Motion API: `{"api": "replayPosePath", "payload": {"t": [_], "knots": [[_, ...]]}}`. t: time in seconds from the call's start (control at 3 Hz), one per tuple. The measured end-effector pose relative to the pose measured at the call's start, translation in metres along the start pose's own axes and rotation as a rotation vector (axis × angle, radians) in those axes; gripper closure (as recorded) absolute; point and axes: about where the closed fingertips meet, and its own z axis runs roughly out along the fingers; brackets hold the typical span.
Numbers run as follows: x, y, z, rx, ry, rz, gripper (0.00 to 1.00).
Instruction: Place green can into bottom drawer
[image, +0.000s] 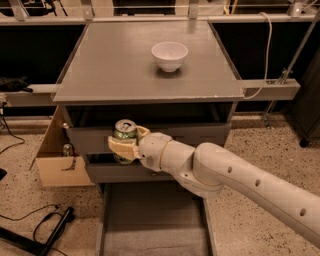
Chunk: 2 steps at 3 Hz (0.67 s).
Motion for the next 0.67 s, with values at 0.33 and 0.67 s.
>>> {"api": "replayPosePath", "payload": {"t": [0.33, 0.67], "knots": [[0.094, -0.017, -0.004, -0.055, 0.089, -0.092, 1.0], [0.163, -0.032, -0.017, -0.05, 0.139, -0.126, 1.0]]}}
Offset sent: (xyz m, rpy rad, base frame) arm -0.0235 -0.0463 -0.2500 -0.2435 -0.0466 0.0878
